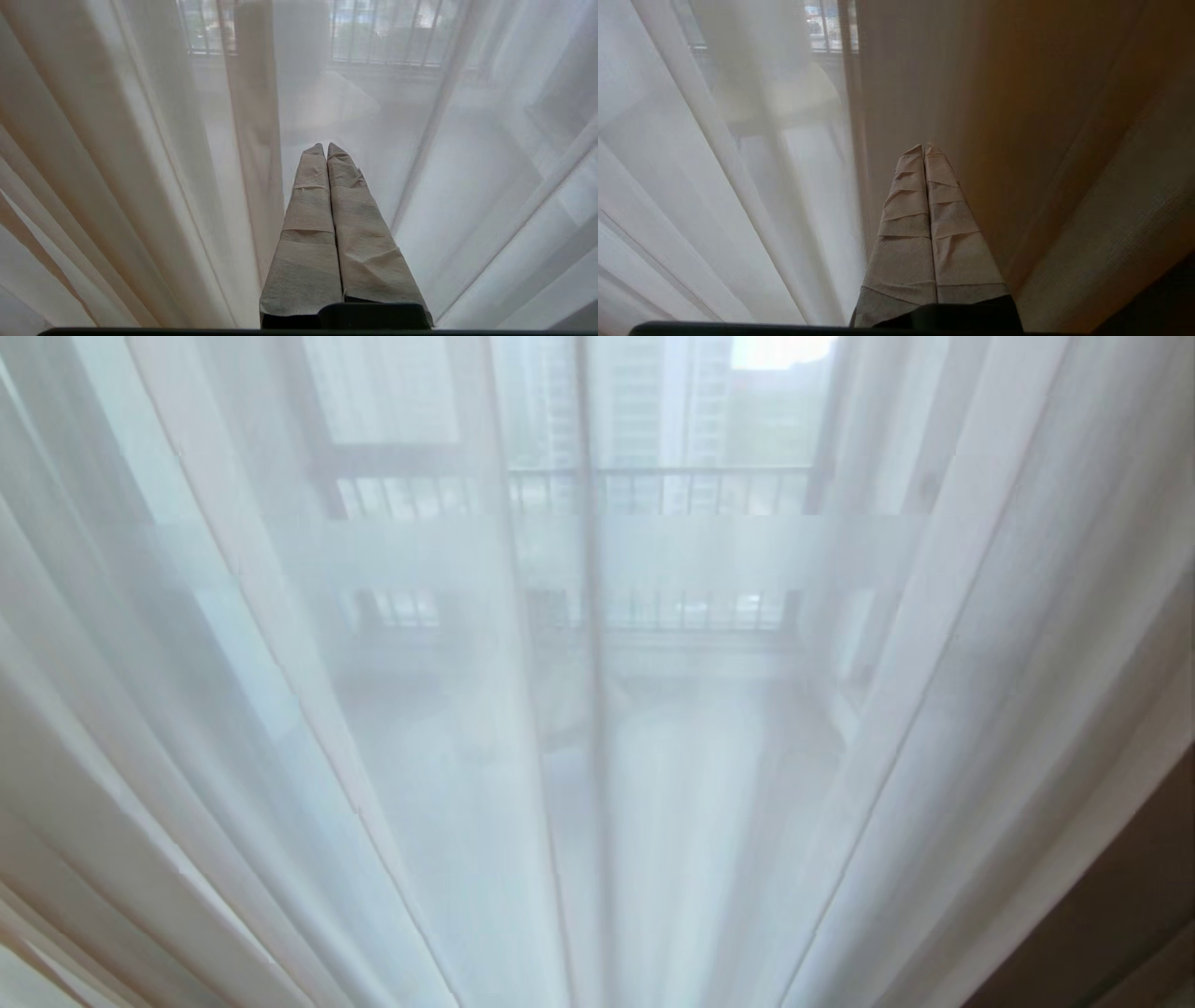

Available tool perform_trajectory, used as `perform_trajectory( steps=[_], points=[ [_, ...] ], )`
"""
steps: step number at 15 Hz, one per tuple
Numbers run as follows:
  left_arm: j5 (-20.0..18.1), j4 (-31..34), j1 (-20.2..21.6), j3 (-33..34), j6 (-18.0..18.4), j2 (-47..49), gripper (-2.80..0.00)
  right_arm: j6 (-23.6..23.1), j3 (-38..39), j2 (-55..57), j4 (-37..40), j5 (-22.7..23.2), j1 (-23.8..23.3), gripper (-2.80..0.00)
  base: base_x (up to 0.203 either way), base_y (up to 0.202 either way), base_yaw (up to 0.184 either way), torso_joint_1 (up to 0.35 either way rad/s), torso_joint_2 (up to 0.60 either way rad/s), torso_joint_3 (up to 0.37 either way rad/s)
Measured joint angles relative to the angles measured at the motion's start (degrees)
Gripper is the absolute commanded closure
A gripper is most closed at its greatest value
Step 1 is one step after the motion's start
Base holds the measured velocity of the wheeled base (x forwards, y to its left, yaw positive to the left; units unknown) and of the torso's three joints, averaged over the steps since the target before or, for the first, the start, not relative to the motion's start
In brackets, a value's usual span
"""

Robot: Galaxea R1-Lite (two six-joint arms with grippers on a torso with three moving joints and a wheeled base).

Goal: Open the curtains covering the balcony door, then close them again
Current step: Close the outer curtains on both sides

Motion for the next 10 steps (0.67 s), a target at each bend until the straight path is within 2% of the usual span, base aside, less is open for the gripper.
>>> perform_trajectory(
  steps=[1, 10],
  points=[
    [-0.05, 0.00, 0.00, 0.00, -0.02, 0.00, 0.00, 0.00, 0.00, 0.00, 0.00, 0.00, 0.07, 0.00, 0.000, -0.102, -0.004, 0.005, 0.00, 0.007],
    [0.04, 0.02, -0.02, 0.00, -0.13, 0.00, 0.00, 0.00, 0.00, 0.00, 0.00, 0.05, 0.00, 0.00, 0.000, 0.000, 0.000, 0.000, 0.00, 0.000]
  ],
)
